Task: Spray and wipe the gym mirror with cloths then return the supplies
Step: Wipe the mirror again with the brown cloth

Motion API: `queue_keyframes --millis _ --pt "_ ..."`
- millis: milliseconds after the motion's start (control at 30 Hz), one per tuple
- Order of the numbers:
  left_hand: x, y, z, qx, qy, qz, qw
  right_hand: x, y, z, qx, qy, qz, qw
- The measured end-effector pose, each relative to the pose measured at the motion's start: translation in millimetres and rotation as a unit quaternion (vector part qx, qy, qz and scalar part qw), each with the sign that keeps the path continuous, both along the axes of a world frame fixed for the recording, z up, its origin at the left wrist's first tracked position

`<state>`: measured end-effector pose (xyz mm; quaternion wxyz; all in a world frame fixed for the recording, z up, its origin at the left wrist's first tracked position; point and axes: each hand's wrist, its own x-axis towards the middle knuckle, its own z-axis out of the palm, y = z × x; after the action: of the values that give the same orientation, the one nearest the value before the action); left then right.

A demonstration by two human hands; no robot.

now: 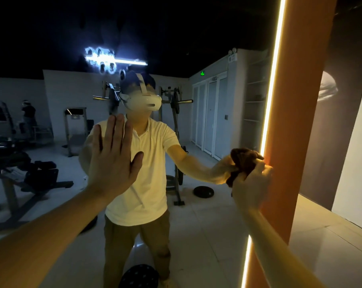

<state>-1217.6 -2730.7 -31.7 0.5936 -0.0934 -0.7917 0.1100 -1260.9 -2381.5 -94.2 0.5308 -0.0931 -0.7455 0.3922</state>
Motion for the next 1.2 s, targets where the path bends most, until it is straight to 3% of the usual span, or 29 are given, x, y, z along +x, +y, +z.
queue_keyframes --millis 100,233,367,433,500,567,767,867,967,1100,1200 --pt "4 1 0 -0.002 -0.014 0.007 1.0 19 -63 8 -0.082 -0.011 0.017 0.996" --pt "18 -4 4 -0.023 -0.04 0.009 0.999 53 -157 2 0.005 0.047 0.149 0.988" --pt "44 -11 -27 0.028 -0.024 -0.029 0.999 59 -194 -24 0.185 0.06 0.218 0.956" --pt "51 -11 -57 0.032 -0.046 -0.039 0.998 58 -177 -41 0.35 0.081 0.223 0.906" --pt "47 -10 -80 0.024 -0.073 -0.036 0.996 51 -142 -53 0.437 0.063 0.211 0.872" --pt "37 -8 -92 0.02 -0.072 -0.028 0.997 39 -95 -61 0.414 0.029 0.17 0.894" --pt "14 -9 -104 0.009 -0.052 0.023 0.998 11 30 -73 0.174 -0.074 0.08 0.979" --pt "11 -11 -106 0.004 -0.046 0.034 0.998 5 29 -76 0.029 -0.107 0.05 0.993" --pt "11 -12 -107 0.008 -0.052 0.028 0.998 18 -30 -80 -0.067 -0.109 0.029 0.991" --pt "19 -11 -103 0.019 -0.075 0.012 0.997 52 -125 -85 -0.057 -0.097 0.11 0.988" --pt "24 -12 -101 0.025 -0.081 -0.003 0.996 68 -173 -89 0.011 -0.097 0.173 0.98"
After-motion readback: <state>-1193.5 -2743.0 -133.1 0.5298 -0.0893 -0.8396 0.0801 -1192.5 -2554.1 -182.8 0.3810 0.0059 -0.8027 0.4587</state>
